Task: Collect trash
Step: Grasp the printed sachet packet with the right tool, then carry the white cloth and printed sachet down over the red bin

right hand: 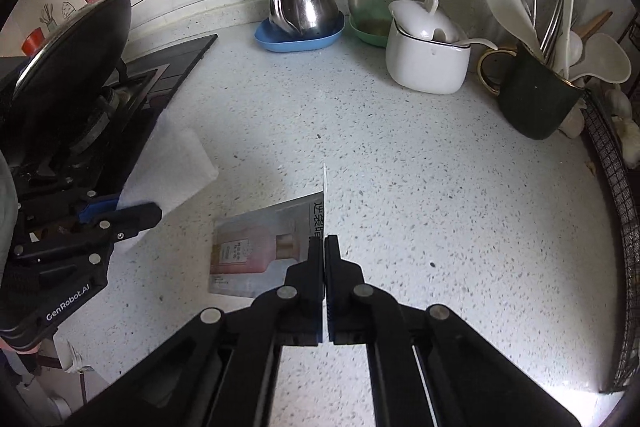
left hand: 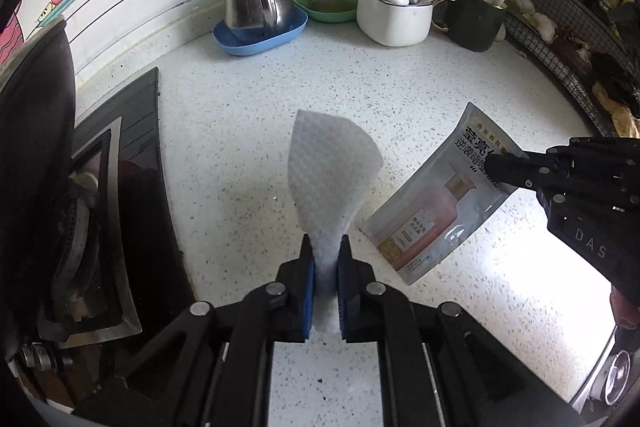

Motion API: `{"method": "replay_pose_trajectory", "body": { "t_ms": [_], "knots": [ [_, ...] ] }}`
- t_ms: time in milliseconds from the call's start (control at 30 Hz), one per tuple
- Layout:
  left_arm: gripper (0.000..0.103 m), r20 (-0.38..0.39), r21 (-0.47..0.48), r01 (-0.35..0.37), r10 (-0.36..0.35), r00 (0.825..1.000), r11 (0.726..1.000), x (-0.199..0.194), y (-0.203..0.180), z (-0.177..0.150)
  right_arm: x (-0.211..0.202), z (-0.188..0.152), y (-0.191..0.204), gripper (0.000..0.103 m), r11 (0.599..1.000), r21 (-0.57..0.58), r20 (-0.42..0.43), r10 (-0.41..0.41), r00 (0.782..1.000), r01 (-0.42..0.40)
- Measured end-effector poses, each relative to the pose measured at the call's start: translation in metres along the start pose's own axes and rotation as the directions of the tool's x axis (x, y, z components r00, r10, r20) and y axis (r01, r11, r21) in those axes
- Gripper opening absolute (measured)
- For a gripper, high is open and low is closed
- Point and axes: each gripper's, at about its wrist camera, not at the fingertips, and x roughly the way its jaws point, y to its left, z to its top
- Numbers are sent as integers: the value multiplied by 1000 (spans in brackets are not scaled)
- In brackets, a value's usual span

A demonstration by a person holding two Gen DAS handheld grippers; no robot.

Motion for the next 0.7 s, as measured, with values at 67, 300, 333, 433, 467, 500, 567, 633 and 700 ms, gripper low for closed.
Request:
{"method": "replay_pose_trajectory", "body": {
  "t_ms": [67,300,333,433,467,500,567,633,700],
  "knots": [
    [8,11,12,10,-10,1000,1000,-11,0,-7,-13,-5,9,1,1000,8,2,-9,1000,9],
    [8,47,46,69,-71,996,997,-50,4,-33,-57,-31,35,1,998,42,26,-48,999,47],
    [8,53,51,79,-82,995,996,-57,5,-38,-64,-34,41,1,998,44,31,-55,998,54],
    [8,68,66,102,-106,992,993,-73,8,-52,-85,-47,54,1,995,54,47,-80,996,78],
    [8,73,72,108,-113,991,992,-78,9,-57,-92,-51,58,1,995,58,54,-86,995,83],
    [8,78,77,112,-118,990,991,-84,10,-63,-98,-57,64,1,994,61,59,-92,994,88],
    [8,83,82,120,-126,988,989,-94,13,-74,-103,-65,74,1,993,67,67,-97,993,92],
    [8,81,88,125,-132,988,988,-102,15,-88,-105,-74,86,1,993,78,67,-96,993,91],
    [8,77,91,130,-137,988,987,-109,18,-103,-107,-84,97,1,992,90,68,-93,993,86]
  ]
}}
